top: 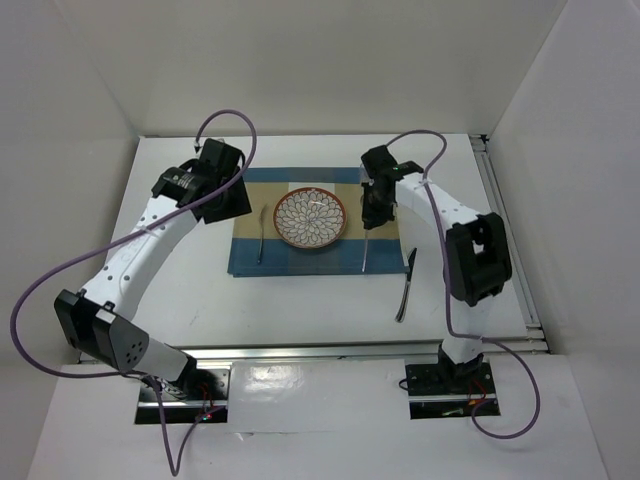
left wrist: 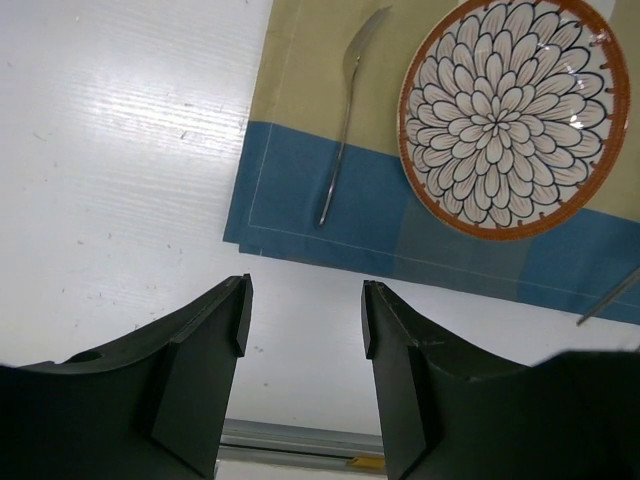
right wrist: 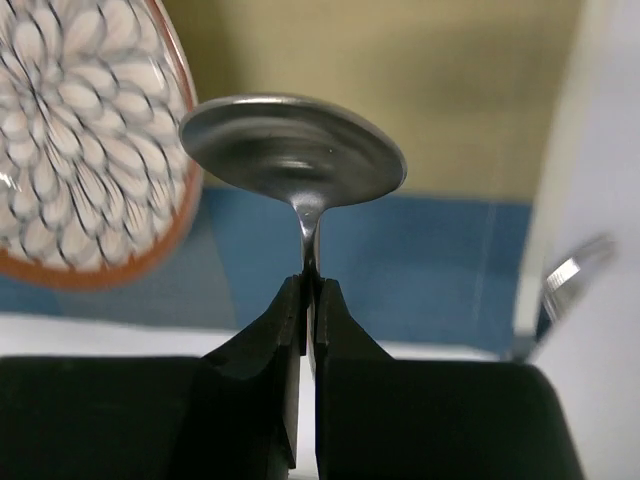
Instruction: Set the dinner table for one person
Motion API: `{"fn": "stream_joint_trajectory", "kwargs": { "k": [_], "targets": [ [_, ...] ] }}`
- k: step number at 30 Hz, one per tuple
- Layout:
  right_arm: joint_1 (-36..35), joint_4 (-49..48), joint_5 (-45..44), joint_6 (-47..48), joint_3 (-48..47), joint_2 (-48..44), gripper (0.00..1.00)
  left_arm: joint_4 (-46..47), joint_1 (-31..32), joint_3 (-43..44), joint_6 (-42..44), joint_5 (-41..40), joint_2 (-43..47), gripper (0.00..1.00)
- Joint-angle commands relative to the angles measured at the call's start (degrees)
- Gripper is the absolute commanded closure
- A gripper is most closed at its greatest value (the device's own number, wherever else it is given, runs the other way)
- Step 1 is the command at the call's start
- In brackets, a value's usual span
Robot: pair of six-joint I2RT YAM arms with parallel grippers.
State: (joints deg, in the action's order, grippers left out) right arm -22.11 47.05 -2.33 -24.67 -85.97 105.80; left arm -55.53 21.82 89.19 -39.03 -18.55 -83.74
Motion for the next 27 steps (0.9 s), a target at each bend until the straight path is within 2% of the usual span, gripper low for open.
{"fn": "stream_joint_trajectory", "kwargs": {
  "k": [1, 9, 17, 20, 24, 27],
  "targets": [
    [0.7, -3.7, 0.3, -0.8, -6.8, 5.4, 1.00, 0.4, -0.3, -1.8, -1.5, -1.8, 2.9, 0.36],
    [1.9, -3.2, -0.4, 1.0, -17.0, 17.1, 1.00, 0.4, -1.4, -2.5, -1.0, -1.1, 2.9, 0.36],
    [1.9, -0.6, -1.8, 2.1, -17.9, 20.9, 1.00, 0.4, -2.0, -3.0, -0.3, -0.6, 3.4, 0.36],
    [1.9, -0.6, -1.8, 2.1, -16.5, 20.3, 0.88, 0.4, -2.0, -3.1, -0.3, -0.1, 3.4, 0.37],
    [1.9, -0.6, -1.8, 2.1, -16.5, 19.8, 0.77, 0.4, -2.0, -3.6, -0.3, -0.1, 3.9, 0.37],
    [1.9, -0.6, -1.8, 2.7, -16.5, 19.8, 0.80, 0.4, -2.0, -3.6, -0.3, -0.1, 4.5, 0.37]
  ]
}}
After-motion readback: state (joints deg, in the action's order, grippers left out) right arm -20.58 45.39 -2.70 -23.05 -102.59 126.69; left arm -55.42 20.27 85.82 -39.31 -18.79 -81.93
